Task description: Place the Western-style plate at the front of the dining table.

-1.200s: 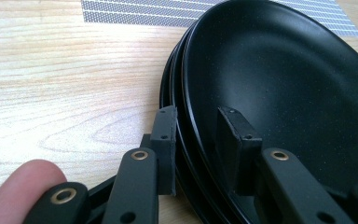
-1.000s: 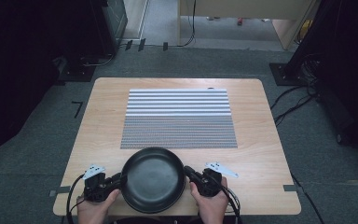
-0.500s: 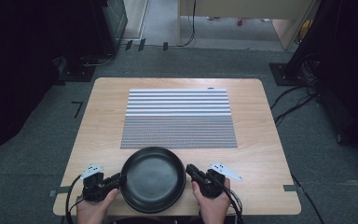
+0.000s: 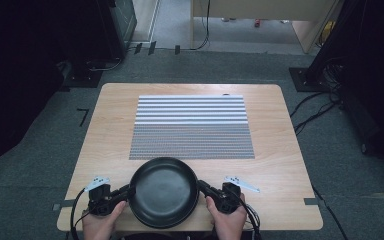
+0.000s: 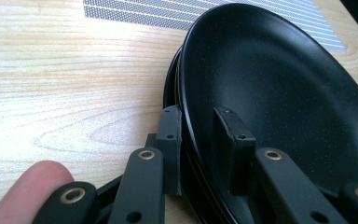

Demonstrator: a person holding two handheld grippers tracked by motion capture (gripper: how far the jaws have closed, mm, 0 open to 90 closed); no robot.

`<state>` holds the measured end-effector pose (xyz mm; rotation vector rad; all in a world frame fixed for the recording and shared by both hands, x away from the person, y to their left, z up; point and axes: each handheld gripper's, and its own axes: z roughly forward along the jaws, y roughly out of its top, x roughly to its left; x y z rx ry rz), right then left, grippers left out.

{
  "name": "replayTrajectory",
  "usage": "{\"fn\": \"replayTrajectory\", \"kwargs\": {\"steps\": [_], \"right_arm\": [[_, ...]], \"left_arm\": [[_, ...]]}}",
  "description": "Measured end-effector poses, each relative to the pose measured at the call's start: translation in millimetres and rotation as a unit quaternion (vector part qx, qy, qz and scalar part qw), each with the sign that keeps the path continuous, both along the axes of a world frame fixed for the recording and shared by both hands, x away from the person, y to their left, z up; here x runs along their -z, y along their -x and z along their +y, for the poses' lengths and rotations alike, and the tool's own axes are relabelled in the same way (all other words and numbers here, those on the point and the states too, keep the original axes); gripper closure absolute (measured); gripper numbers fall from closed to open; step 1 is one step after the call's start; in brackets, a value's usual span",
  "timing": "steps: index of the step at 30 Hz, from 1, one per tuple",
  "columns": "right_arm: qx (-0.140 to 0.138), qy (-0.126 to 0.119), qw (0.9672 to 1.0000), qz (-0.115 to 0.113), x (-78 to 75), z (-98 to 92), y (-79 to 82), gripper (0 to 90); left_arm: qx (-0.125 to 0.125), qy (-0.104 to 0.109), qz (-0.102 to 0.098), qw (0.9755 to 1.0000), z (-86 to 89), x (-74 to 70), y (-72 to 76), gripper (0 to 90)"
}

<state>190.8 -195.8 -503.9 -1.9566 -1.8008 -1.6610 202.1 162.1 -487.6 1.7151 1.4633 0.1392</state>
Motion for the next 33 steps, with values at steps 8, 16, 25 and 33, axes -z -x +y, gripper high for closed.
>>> {"fn": "replayTrajectory", "kwargs": {"steps": [8, 16, 25, 33], "right_arm": [[0.02, 0.015, 0.9996, 0.008, -0.2, 9.5, 0.1, 86.5], [0.025, 0.018, 0.9993, 0.022, 0.8, 19.6, -3.5, 85.7], [0.02, 0.025, 0.9992, 0.025, 2.4, 29.0, -9.5, 84.4], [-0.008, 0.021, 0.9993, 0.029, 9.3, 39.2, -18.1, 79.2]], "left_arm": [[0.0, 0.008, 0.006, 1.0, 1.6, 0.1, -1.4, 74.1], [-0.006, 0.042, 0.019, 0.9989, 7.2, 2.3, -2.9, 73.4], [-0.012, 0.059, 0.018, 0.998, 17.1, -0.9, -3.2, 73.9], [-0.002, 0.054, 0.017, 0.9984, 20.8, -2.0, -3.6, 73.2]]}}
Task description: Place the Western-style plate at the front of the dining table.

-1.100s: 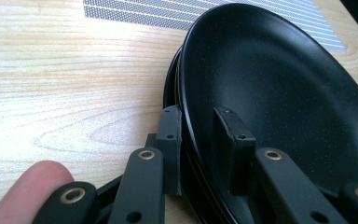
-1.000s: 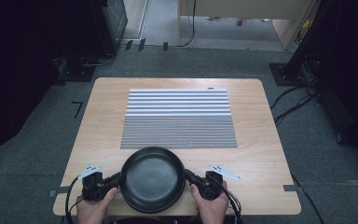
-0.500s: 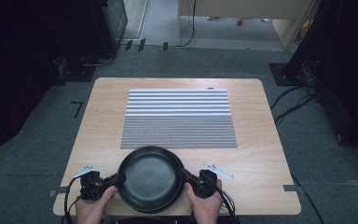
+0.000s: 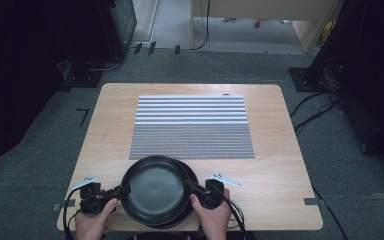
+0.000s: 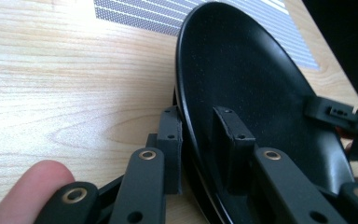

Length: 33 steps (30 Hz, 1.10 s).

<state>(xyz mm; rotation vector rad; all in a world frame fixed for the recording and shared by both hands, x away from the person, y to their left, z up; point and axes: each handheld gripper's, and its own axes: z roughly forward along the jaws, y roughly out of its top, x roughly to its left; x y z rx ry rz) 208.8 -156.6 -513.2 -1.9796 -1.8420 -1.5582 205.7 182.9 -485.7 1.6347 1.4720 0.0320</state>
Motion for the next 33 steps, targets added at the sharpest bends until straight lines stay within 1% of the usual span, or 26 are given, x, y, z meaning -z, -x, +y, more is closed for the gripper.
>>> {"fn": "replayTrajectory", "kwargs": {"steps": [2, 3, 5, 6, 10, 12, 15, 16, 17, 20, 24, 25, 26, 27, 30, 31, 33], "right_arm": [[0.0, 0.0, 1.0, 0.002, 0.0, 0.4, -1.3, 79.4], [0.01, -0.025, 0.9995, 0.016, 1.7, -0.7, -3.0, 81.4], [0.015, -0.063, 0.9973, 0.034, 5.0, -5.1, -5.1, 83.6], [0.018, -0.078, 0.9962, 0.034, 6.9, -6.0, -5.2, 84.0], [0.025, -0.087, 0.9955, 0.027, 9.2, -5.7, -4.5, 84.4], [0.03, -0.097, 0.9945, 0.025, 10.3, -7.3, -4.3, 85.0], [0.036, -0.104, 0.9937, 0.022, 11.0, -8.7, -3.8, 85.3], [0.039, -0.104, 0.9936, 0.021, 10.5, -9.4, -3.4, 85.3], [0.042, -0.104, 0.9935, 0.02, 10.2, -12.0, -4.3, 85.6], [0.041, -0.108, 0.9931, 0.02, 10.5, -14.1, -6.2, 85.7], [0.037, -0.111, 0.993, 0.018, 9.5, -12.4, -7.0, 85.8], [0.034, -0.11, 0.9932, 0.014, 8.4, -11.1, -7.8, 85.9], [0.034, -0.11, 0.9932, 0.014, 8.4, -11.1, -7.8, 85.9], [0.036, -0.11, 0.9932, 0.014, 6.9, -9.3, -7.0, 85.8], [0.038, -0.11, 0.9932, 0.012, 6.2, -9.2, -6.2, 85.8], [0.038, -0.113, 0.9927, 0.015, 4.9, -10.5, -6.5, 85.8], [0.039, -0.115, 0.9926, 0.013, 4.2, -11.0, -6.5, 85.9]], "left_arm": [[0.003, -0.002, 0.001, 1.0, -0.7, 0.3, 0.1, 72.9], [0.002, 0.009, 0.006, 0.9999, 0.5, 1.5, -0.4, 73.2], [-0.003, 0.032, 0.012, 0.9994, 3.5, 4.2, -0.2, 74.8], [-0.007, 0.041, 0.013, 0.999, 4.6, 5.2, 0.0, 75.7], [-0.006, 0.042, 0.014, 0.999, 4.8, 5.1, -0.3, 76.4], [-0.006, 0.042, 0.014, 0.999, 3.8, 5.9, -0.3, 76.3], [-0.01, 0.049, 0.014, 0.9987, 1.5, 8.0, -0.8, 76.5], [-0.01, 0.052, 0.016, 0.9985, 0.5, 9.4, -1.6, 76.6], [-0.008, 0.052, 0.019, 0.9984, -1.9, 10.6, -2.8, 76.7], [-0.009, 0.049, 0.021, 0.9985, -2.4, 9.8, -3.4, 76.6], [-0.015, 0.046, 0.02, 0.9986, -0.8, 6.7, -4.0, 76.7], [-0.018, 0.049, 0.021, 0.9984, 1.0, 6.1, -3.8, 76.8], [-0.018, 0.049, 0.021, 0.9984, 1.0, 6.1, -3.8, 77.0], [-0.023, 0.051, 0.022, 0.9982, 1.4, 5.3, -3.7, 77.0], [-0.024, 0.052, 0.021, 0.9981, 0.3, 4.0, -4.4, 77.2], [-0.023, 0.052, 0.018, 0.9982, -0.6, 1.3, -5.1, 77.2], [-0.023, 0.052, 0.015, 0.9983, -1.2, -0.5, -5.1, 77.2]]}}
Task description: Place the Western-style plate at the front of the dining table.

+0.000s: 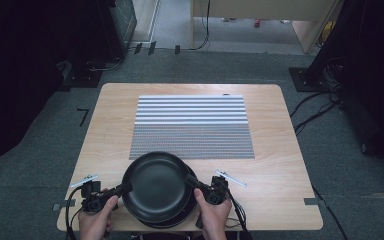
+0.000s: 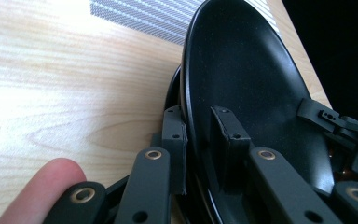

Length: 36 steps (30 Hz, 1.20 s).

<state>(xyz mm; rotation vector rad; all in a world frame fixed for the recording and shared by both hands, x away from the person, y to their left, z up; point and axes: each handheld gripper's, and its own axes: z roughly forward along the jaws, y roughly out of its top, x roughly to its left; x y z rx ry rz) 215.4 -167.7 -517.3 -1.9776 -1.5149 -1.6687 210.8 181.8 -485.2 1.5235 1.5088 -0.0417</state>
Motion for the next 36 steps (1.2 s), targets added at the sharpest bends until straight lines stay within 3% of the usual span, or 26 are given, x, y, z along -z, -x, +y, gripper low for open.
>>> {"fn": "replayTrajectory", "kwargs": {"steps": [9, 18, 26, 30, 36], "right_arm": [[0.006, -0.015, 0.9999, -0.002, -11.7, -5.8, -4.3, 85.8], [0.028, -0.027, 0.9992, -0.009, -23.7, -24.1, -20.3, 85.7], [0.039, -0.021, 0.999, -0.005, -28.9, -38.8, -34.7, 85.7], [0.05, -0.01, 0.9987, 0.004, -30.8, -51.6, -48.7, 85.7], [0.059, -0.007, 0.9982, 0.011, -33.9, -65.9, -67.9, 85.5]], "left_arm": [[0.005, 0.003, -0.014, 0.9999, -5.7, -17.0, -8.9, 77.9], [0.022, -0.01, -0.025, 0.9994, -27.4, -36.7, -37.1, 77.9], [0.034, -0.003, -0.016, 0.9993, -43.1, -35.1, -61.4, 77.7], [0.042, -0.001, -0.006, 0.9991, -56.0, -32.4, -82.0, 77.5], [0.048, -0.006, -0.005, 0.9988, -71.4, -35.5, -101.6, 76.9]]}}
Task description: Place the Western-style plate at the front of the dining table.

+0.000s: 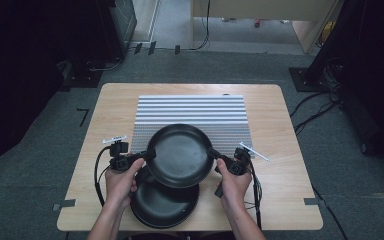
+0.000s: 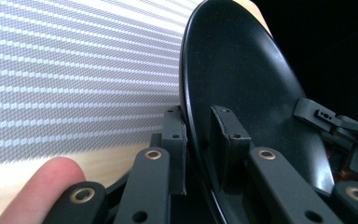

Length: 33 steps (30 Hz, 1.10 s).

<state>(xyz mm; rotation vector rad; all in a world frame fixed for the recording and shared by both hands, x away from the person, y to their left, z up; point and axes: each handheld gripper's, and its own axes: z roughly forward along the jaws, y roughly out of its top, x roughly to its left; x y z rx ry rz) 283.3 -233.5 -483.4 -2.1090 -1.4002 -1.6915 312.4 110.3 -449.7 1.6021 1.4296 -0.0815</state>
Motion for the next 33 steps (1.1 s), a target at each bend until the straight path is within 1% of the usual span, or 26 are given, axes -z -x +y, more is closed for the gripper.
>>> {"fn": "replayTrajectory", "kwargs": {"steps": [1, 2, 3, 4, 5, 6, 7, 8, 9, 10, 11, 12, 13, 16, 17, 19, 20, 21, 22, 23, 25, 26, 27, 28, 29, 33], "right_arm": [[0.003, 0.001, 1.0, 0.001, -1.9, -3.9, -6.8, 85.5], [0.004, 0.002, 1.0, 0.003, -2.9, -5.5, -10.4, 85.5], [0.004, 0.002, 1.0, 0.003, -2.9, -5.5, -10.4, 85.5], [0.005, 0.003, 1.0, 0.003, -5.8, -7.7, -17.1, 85.6], [0.004, 0.006, 1.0, 0.0, -7.3, -8.9, -20.4, 85.6], [0.004, 0.007, 1.0, 0.0, -8.5, -10.1, -23.5, 85.6], [0.004, 0.007, 1.0, 0.0, -8.5, -10.1, -23.5, 85.6], [0.005, 0.012, 0.9999, 0.0, -9.0, -11.9, -29.7, 85.5], [0.005, 0.012, 0.9999, 0.0, -9.0, -11.9, -29.7, 85.5], [0.006, 0.017, 0.9998, 0.005, -9.2, -14.0, -35.6, 85.6], [0.006, 0.017, 0.9998, 0.005, -9.2, -14.0, -35.6, 85.6], [0.008, 0.022, 0.9997, 0.006, -9.3, -16.1, -40.8, 85.6], [0.009, 0.026, 0.9996, 0.006, -9.2, -17.1, -43.3, 85.6], [0.014, 0.026, 0.9995, 0.008, -9.0, -19.7, -49.7, 85.5], [0.014, 0.026, 0.9995, 0.008, -9.0, -19.7, -49.7, 85.5], [0.017, 0.024, 0.9995, 0.012, -8.0, -22.8, -55.4, 85.5], [0.017, 0.024, 0.9995, 0.012, -8.0, -22.8, -55.4, 85.5], [0.018, 0.025, 0.9994, 0.013, -7.7, -24.8, -59.7, 85.5], [0.018, 0.025, 0.9994, 0.015, -7.6, -25.7, -62.0, 85.5], [0.018, 0.025, 0.9994, 0.016, -7.5, -26.8, -64.6, 85.5], [0.018, 0.025, 0.9994, 0.017, -7.0, -27.8, -67.3, 85.5], [0.023, 0.022, 0.9993, 0.018, -5.8, -29.8, -72.1, 85.4], [0.023, 0.022, 0.9993, 0.018, -5.8, -29.8, -72.1, 85.4], [0.026, 0.02, 0.9993, 0.019, -3.8, -32.9, -77.1, 85.4], [0.026, 0.02, 0.9993, 0.019, -3.8, -32.9, -77.1, 85.4], [0.033, 0.023, 0.999, 0.018, -1.5, -37.7, -85.1, 85.4]], "left_arm": [[0.001, 0.001, 0.003, 1.0, -3.5, -0.9, -7.6, 76.8], [0.0, 0.003, 0.004, 1.0, -4.8, -1.3, -11.4, 76.9], [0.0, 0.003, 0.004, 1.0, -4.8, -1.3, -11.4, 76.8], [-0.001, 0.006, 0.002, 1.0, -7.0, -1.8, -18.6, 76.7], [-0.001, 0.006, 0.002, 1.0, -7.0, -1.8, -18.6, 76.7], [-0.001, 0.009, 0.003, 1.0, -8.9, -1.0, -24.9, 76.8], [-0.001, 0.009, 0.003, 1.0, -8.9, -1.0, -24.9, 76.7], [-0.001, 0.012, 0.008, 0.9999, -11.3, 1.6, -31.6, 76.7], [-0.001, 0.012, 0.008, 0.9999, -11.3, 1.6, -31.6, 76.7], [-0.001, 0.015, 0.014, 0.9998, -13.8, 4.8, -38.3, 76.6], [-0.001, 0.015, 0.014, 0.9998, -13.8, 4.8, -38.3, 76.6], [0.0, 0.017, 0.017, 0.9997, -15.1, 6.2, -41.9, 76.5], [0.003, 0.017, 0.021, 0.9996, -17.1, 7.7, -48.7, 76.5], [0.005, 0.016, 0.022, 0.9996, -21.0, 8.0, -57.0, 76.5], [0.005, 0.016, 0.022, 0.9996, -21.0, 8.0, -57.0, 76.4], [0.01, 0.011, 0.024, 0.9996, -24.6, 7.8, -64.8, 76.2], [0.01, 0.011, 0.024, 0.9996, -24.6, 7.8, -64.8, 76.2], [0.01, 0.011, 0.027, 0.9995, -26.4, 8.0, -69.2, 76.2], [0.01, 0.011, 0.027, 0.9995, -26.4, 8.0, -69.2, 76.2], [0.01, 0.01, 0.032, 0.9994, -28.7, 8.5, -74.9, 76.2], [0.009, 0.01, 0.031, 0.9994, -30.1, 8.8, -77.7, 76.2], [0.005, 0.009, 0.031, 0.9995, -34.0, 8.7, -82.8, 76.2], [0.005, 0.009, 0.031, 0.9995, -34.0, 8.7, -82.8, 76.2], [0.005, 0.009, 0.031, 0.9995, -37.5, 9.2, -88.4, 76.3], [0.005, 0.009, 0.031, 0.9995, -37.5, 9.2, -88.4, 76.3], [0.001, 0.01, 0.039, 0.9992, -43.8, 12.4, -99.8, 76.3]]}}
